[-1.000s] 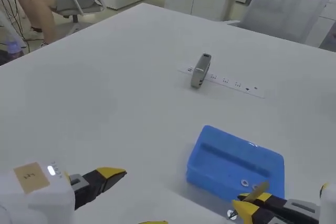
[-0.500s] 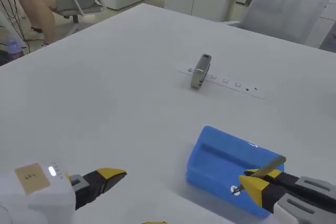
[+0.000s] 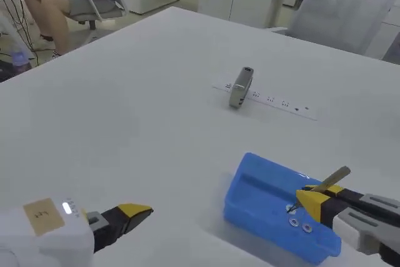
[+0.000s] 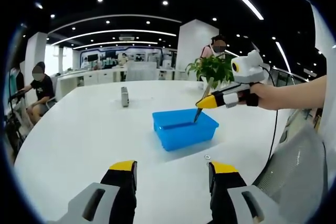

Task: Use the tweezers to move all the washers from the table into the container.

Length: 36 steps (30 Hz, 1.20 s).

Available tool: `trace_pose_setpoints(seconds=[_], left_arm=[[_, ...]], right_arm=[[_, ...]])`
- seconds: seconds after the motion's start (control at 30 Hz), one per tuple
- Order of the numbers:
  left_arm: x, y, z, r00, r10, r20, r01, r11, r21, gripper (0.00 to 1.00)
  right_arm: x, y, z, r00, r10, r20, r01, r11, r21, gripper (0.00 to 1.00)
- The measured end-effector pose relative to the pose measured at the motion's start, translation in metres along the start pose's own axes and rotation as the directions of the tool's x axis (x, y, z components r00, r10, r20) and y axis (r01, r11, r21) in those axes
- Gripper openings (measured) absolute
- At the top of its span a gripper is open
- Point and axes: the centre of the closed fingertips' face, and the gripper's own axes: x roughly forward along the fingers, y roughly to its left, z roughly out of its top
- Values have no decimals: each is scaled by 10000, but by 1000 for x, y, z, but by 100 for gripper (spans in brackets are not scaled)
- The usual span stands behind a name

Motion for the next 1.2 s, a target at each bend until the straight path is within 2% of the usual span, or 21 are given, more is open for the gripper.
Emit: trace_pose_setpoints(seconds=[0.2, 0.4, 0.77, 0.83, 1.2], left_arm=[[0, 0, -1, 10000, 7, -31, -7, 10000, 12, 54], [0, 1, -1, 10000, 32, -42, -32, 10000, -10, 54], [0, 1, -2, 10000, 45, -75, -44, 10000, 21, 54], [0, 1, -2, 10000, 43, -83, -42, 10000, 23, 54], [0, 1, -2, 9999, 51, -88, -51, 10000, 25, 53]], right_arm=[[15, -14, -15, 9988, -76, -489, 91, 9995, 311, 3], [27, -23, -24, 9974, -112, -718, 157, 9979, 623, 3], [37, -26, -36, 9939, -62, -1101, 124, 9984, 558, 3], [37, -29, -38, 9921, -178, -1240, 218, 9993, 310, 4], [38, -27, -36, 9930, -36, -1178, 65, 9997, 244, 4]])
